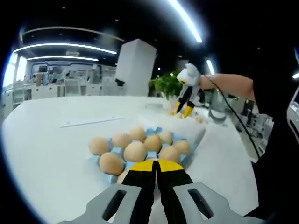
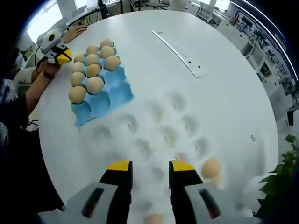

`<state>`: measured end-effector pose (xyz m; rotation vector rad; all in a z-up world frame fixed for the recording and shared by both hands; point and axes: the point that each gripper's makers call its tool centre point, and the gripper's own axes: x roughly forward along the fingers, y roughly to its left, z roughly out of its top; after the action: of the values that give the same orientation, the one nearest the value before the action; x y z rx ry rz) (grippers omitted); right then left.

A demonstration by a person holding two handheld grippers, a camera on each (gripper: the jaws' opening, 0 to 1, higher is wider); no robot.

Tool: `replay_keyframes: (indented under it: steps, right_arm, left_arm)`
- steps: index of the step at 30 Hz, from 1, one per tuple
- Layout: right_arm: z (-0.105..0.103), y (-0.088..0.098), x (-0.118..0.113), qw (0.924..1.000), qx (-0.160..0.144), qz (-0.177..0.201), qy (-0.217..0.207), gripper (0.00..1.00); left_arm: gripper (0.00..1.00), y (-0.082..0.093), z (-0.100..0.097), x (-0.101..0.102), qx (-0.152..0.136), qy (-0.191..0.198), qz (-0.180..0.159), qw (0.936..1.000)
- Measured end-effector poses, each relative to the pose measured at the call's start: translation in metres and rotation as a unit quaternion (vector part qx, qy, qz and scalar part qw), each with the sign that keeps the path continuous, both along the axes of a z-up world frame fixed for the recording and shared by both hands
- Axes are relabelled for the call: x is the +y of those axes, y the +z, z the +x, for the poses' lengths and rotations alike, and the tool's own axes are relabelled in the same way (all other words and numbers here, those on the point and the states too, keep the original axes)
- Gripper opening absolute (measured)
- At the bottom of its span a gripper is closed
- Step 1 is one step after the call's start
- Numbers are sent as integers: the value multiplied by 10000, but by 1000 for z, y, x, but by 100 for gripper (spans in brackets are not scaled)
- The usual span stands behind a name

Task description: Pick up the eggs on the table and place them into the egg tray on the table

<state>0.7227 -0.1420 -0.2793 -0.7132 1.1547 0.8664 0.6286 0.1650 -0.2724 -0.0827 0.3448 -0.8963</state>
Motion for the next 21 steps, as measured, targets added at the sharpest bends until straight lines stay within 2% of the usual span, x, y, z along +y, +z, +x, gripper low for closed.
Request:
replay_keyframes:
  steps: [4,12,21]
  right_arm:
    - [-4,-2,-20,9998,-2,-88,-186,32]
    - [6,1,-51,9986,-39,-207,-495,32]
    - [15,-10,-80,9953,39,-233,-936,32]
  left_arm:
    - [0,-2,1,0,10,39,30,10000]
    - [0,-4,2,0,16,61,67,10000]
    - [0,-6,2,0,19,45,75,10000]
